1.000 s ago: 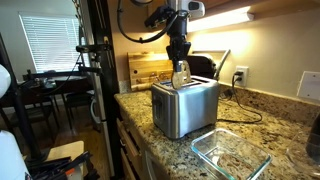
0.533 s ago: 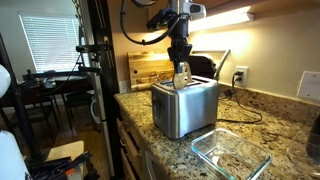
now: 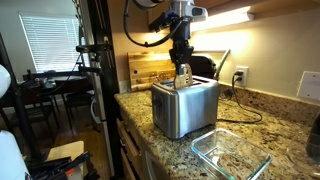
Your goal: Put one slice of bread in the toaster
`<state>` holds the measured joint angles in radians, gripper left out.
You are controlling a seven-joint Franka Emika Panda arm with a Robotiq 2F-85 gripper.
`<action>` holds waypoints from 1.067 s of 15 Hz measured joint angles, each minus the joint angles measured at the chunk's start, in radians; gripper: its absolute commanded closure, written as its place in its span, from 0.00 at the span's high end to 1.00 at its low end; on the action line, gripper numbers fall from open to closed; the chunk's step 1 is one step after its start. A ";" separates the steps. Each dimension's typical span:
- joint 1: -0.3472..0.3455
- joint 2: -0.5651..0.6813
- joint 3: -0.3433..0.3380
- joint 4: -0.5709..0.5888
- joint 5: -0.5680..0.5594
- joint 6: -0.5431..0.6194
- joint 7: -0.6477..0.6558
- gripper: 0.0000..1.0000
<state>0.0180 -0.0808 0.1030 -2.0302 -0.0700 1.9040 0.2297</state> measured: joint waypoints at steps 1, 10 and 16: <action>0.000 0.009 -0.001 0.008 0.000 0.000 0.004 0.07; -0.001 0.104 -0.021 0.098 -0.001 0.000 0.028 0.40; -0.001 0.130 -0.030 0.125 -0.001 -0.001 0.044 0.80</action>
<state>0.0173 0.0491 0.0726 -1.9051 -0.0715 1.9027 0.2735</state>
